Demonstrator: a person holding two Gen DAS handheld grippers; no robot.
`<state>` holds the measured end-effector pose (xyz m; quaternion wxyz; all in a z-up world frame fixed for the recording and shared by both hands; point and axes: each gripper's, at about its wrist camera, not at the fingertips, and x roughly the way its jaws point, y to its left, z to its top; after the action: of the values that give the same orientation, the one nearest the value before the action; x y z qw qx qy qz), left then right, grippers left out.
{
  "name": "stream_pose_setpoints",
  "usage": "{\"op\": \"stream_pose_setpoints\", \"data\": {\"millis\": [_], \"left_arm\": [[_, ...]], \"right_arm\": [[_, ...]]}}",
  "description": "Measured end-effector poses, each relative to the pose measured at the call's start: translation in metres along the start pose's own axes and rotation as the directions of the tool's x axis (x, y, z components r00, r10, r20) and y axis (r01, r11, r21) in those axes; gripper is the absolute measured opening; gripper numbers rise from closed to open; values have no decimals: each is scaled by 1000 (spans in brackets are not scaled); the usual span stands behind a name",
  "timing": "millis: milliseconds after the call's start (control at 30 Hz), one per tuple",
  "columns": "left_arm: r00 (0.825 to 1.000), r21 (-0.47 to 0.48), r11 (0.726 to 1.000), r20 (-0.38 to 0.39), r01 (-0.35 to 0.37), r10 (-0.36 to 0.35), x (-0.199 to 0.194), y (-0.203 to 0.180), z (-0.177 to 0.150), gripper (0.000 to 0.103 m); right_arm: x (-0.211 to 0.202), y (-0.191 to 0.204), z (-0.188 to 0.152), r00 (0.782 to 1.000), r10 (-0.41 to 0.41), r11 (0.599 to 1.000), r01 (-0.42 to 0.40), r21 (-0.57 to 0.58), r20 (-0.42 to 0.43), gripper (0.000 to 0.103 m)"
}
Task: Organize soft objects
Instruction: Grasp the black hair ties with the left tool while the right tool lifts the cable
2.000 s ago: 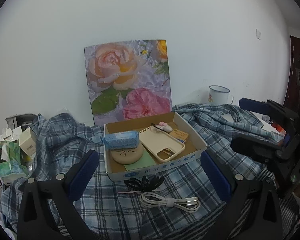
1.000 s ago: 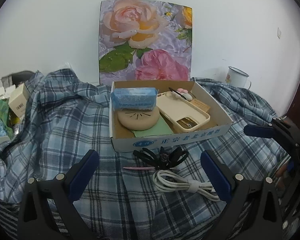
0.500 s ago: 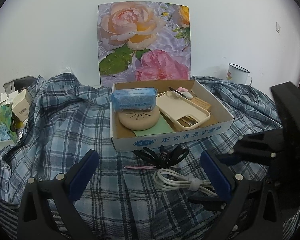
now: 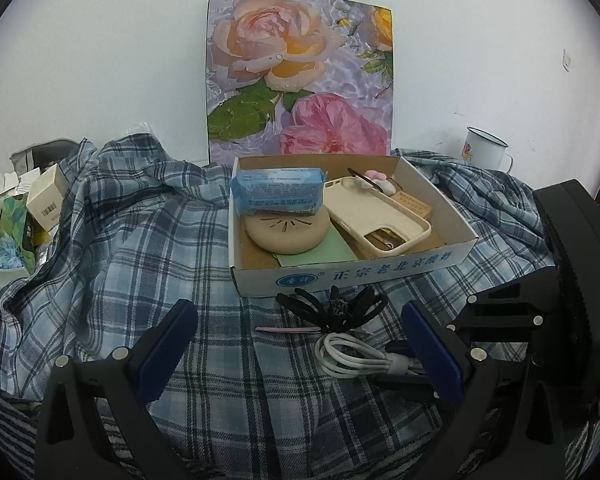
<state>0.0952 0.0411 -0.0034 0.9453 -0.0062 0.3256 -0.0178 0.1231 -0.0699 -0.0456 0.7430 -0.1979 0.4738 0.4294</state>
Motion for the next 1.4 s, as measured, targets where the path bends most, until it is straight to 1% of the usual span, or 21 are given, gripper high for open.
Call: {"op": "stream_pose_setpoints", "data": {"millis": [133, 200, 333, 367, 433, 500, 567, 667, 700, 800, 900, 1000, 1100, 1200, 1233, 1267, 1300, 1333, 1367, 1400], "left_arm": [[1000, -7, 1000, -1, -2, 2, -1, 1, 0, 103], [1000, -10, 1000, 2, -2, 2, -1, 2, 0, 103], [1000, -34, 999, 8, 13, -13, -2, 8, 0, 103], [1000, -40, 999, 12, 18, -18, -3, 9, 0, 103], [1000, -51, 999, 16, 19, -18, -4, 10, 0, 103], [1000, -63, 998, 16, 24, -23, -4, 12, 0, 103], [999, -65, 997, 9, 40, -40, -2, 14, 0, 103], [998, -42, 997, -27, 64, -65, 3, 8, 0, 103], [996, -28, 997, -48, 73, -75, 6, 5, 1, 103], [994, 16, 997, -81, 70, -68, 13, -5, 2, 103], [990, 64, 995, -122, 80, -72, 23, -16, 4, 103], [980, 145, 987, -196, 75, -46, 41, -31, 5, 103], [968, 165, 984, -248, 67, -24, 56, -36, 4, 103], [960, 140, 988, -280, 67, -26, 68, -33, 5, 103], [960, 138, 988, -279, 65, -25, 70, -32, 6, 103], [962, 141, 988, -273, 64, -23, 72, -32, 6, 98], [961, 141, 988, -277, 63, -22, 74, -31, 5, 92], [958, 137, 988, -287, 67, -25, 76, -31, 4, 73], [953, 131, 989, -301, 72, -30, 80, -31, 3, 61], [949, 122, 989, -312, 81, -39, 82, -30, 1, 59]], "right_arm": [[-1, -1, 0, 1000, 6, 1000, -6, 9, 3, 18], [-5, -3, -1, 1000, -2, 1000, 1, 21, 22, 18], [-22, -12, -4, 996, 4, 998, -9, 58, 84, 18], [-27, -14, -5, 994, -6, 998, 0, 62, 109, 18], [-40, -14, -7, 984, -10, 999, 1, 52, 175, 18], [-49, -17, -7, 975, -13, 998, -2, 67, 220, 18], [-55, -21, -7, 967, -42, 996, 22, 83, 251, 18], [-66, -28, -10, 948, -96, 989, 57, 135, 303, 18], [-70, -33, -11, 941, -107, 985, 57, 162, 320, 18], [-74, -44, -10, 933, -117, 977, 47, 208, 341, 18], [-76, -51, -13, 931, -107, 970, 21, 241, 349, 18], [-76, -55, -15, 929, -103, 965, 7, 262, 354, 18], [-77, -55, -16, 927, -100, 964, 0, 268, 361, 18], [-78, -55, -17, 925, -95, 963, -8, 268, 367, 18], [-78, -55, -17, 925, -95, 963, -9, 270, 369, 18], [-78, -55, -17, 925, -94, 962, -10, 272, 368, 18], [-77, -55, -17, 926, -90, 962, -14, 272, 368, 18], [-77, -55, -17, 926, -89, 962, -16, 273, 367, 18], [-76, -55, -17, 927, -86, 962, -18, 272, 365, 18], [-75, -55, -18, 928, -84, 962, -20, 271, 364, 18]]}}
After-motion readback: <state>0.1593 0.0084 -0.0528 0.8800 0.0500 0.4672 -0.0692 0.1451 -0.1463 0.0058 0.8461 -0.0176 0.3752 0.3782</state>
